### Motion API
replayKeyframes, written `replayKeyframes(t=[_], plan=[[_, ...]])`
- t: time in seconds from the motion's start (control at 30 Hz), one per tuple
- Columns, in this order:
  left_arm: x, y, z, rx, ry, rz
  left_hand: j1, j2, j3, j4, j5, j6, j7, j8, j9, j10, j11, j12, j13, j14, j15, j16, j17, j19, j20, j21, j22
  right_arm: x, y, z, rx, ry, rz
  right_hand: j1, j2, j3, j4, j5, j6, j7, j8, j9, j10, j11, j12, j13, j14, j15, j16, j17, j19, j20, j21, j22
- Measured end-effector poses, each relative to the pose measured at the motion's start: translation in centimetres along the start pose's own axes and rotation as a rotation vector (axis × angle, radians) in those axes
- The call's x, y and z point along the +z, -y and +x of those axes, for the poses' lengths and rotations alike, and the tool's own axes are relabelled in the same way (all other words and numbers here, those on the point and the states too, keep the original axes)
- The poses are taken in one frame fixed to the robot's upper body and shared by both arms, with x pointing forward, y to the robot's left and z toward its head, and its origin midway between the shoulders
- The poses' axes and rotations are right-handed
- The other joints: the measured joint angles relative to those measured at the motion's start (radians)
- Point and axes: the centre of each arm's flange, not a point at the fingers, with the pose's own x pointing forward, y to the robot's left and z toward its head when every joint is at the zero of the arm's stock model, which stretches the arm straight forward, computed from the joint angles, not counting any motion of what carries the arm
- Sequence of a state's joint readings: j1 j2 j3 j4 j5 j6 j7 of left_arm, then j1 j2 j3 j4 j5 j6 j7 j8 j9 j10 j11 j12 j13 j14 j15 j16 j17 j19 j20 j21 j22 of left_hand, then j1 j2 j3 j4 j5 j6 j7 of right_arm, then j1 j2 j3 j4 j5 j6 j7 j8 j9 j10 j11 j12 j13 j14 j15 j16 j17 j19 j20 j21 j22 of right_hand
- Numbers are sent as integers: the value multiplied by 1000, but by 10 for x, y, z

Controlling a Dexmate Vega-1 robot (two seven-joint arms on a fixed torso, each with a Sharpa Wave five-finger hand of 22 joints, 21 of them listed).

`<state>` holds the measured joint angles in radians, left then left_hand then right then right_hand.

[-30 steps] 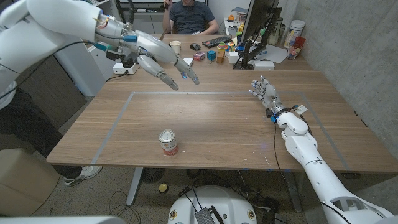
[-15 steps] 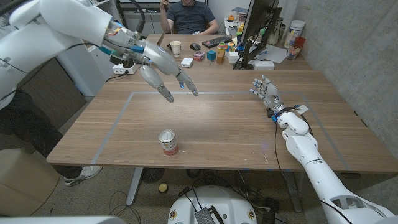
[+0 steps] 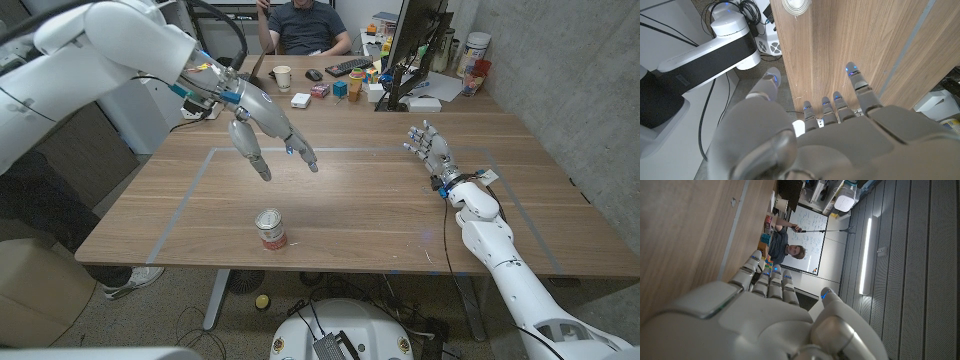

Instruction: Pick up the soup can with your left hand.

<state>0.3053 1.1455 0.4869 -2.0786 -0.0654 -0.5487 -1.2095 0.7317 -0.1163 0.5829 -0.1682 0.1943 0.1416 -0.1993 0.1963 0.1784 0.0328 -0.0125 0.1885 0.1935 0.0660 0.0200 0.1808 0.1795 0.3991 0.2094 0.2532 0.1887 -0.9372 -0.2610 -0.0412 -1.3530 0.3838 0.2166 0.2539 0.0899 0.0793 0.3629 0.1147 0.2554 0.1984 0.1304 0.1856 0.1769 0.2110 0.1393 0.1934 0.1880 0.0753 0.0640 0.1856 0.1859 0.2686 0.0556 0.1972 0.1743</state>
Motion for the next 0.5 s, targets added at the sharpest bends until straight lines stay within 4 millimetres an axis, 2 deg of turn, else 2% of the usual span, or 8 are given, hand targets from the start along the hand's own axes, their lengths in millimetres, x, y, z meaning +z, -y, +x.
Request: replayKeyframes(t=[0.1, 0.2, 0.5], plan=[[1, 2, 3, -10, -5, 3, 12, 3, -1, 1, 0, 7, -7, 0, 1, -5, -5, 0, 0, -5, -5, 0, 5, 3, 2, 0, 0, 1, 1, -3, -3, 3, -2, 0, 0, 0, 0, 0, 0, 0, 0, 0, 0, 0, 0, 0, 6, 6, 0, 0, 0, 0, 0, 0], [4, 5, 9, -25, -7, 4, 23, 8, -8, 0, 0, 12, -12, 0, 1, -11, 0, 0, 0, -10, 0, 0, 5, 22, -1, 0, 0, 3, 3, -6, -7, 9, -5, 0, 0, -4, 4, 0, 0, 0, 0, 0, 0, 0, 0, 0, 6, 6, 0, 0, 0, 0, 0, 0], [9, 13, 20, -60, -7, -3, 50, 18, -16, 0, 0, 25, -13, 4, 1, -10, 0, 8, 0, -11, 1, 0, 5, 42, 5, 6, 0, 5, 8, -11, -16, 16, -9, -4, -4, -4, 4, 0, 0, 0, 0, 0, 5, -5, 0, 0, 6, 5, 0, 0, 0, 0, 0, 0]])
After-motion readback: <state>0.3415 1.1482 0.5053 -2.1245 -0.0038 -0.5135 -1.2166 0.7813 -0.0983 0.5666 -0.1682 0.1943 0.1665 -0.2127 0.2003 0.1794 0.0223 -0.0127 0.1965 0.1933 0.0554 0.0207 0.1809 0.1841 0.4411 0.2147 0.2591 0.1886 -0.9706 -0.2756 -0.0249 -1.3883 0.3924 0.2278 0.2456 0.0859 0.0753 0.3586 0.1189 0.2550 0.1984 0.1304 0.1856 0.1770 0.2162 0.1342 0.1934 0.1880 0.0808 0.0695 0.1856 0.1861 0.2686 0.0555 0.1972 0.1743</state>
